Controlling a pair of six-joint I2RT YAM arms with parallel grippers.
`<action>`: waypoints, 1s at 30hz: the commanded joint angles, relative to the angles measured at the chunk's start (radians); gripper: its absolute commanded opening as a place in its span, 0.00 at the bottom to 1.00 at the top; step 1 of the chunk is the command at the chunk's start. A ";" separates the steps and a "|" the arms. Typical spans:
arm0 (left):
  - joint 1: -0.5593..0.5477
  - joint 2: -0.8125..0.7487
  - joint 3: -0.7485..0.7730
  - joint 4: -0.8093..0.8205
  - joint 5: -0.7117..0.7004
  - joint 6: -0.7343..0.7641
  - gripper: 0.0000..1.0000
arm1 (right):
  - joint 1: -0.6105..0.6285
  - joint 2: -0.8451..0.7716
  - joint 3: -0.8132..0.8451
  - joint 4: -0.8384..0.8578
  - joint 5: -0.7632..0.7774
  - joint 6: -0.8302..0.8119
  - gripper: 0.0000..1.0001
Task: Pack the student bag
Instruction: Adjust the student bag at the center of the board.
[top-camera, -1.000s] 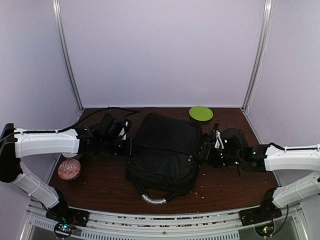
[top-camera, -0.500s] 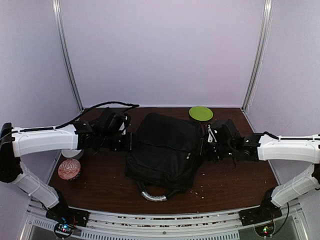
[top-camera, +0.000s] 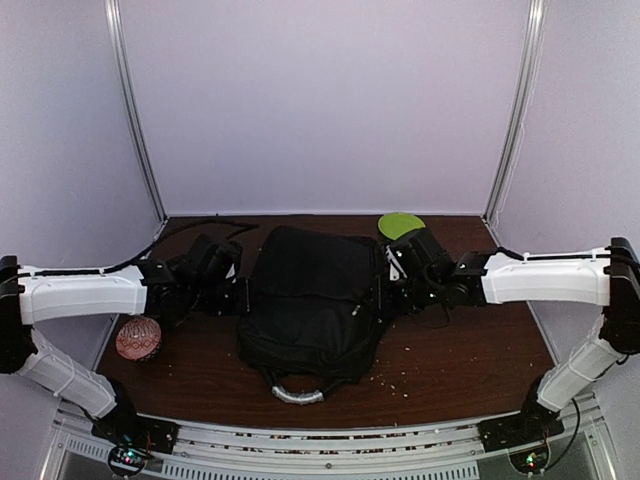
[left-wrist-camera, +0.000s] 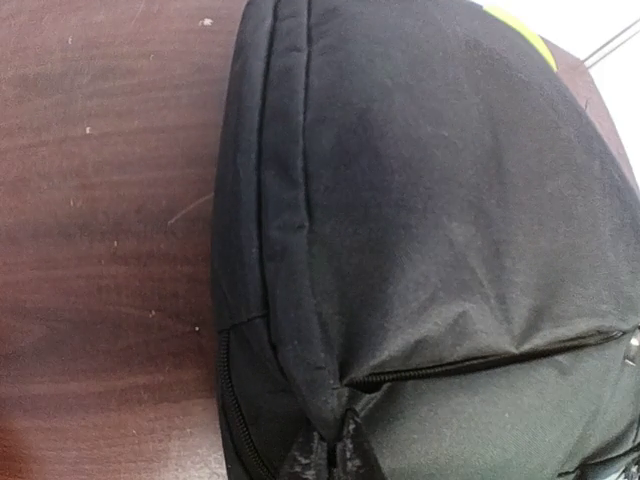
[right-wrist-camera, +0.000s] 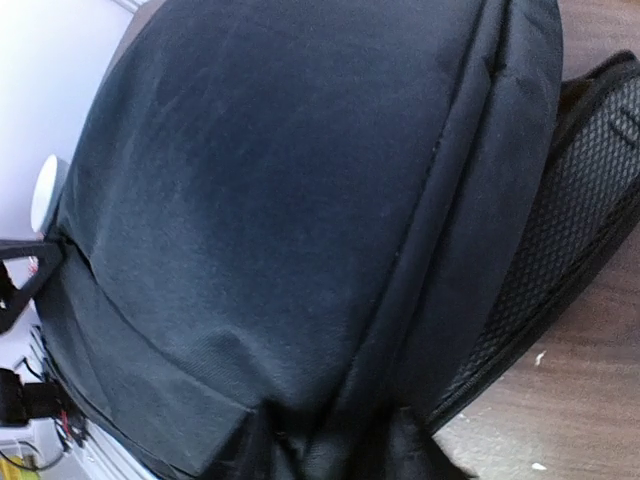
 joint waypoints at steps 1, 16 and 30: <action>0.001 -0.014 -0.025 0.128 0.024 -0.001 0.18 | -0.004 -0.079 -0.011 0.083 0.046 -0.035 0.50; -0.092 -0.281 -0.231 0.081 0.005 -0.128 0.83 | -0.027 -0.325 -0.319 0.279 0.090 0.115 0.63; -0.071 0.114 -0.136 0.399 0.258 -0.107 0.68 | 0.228 -0.510 -0.623 0.430 0.312 0.256 0.60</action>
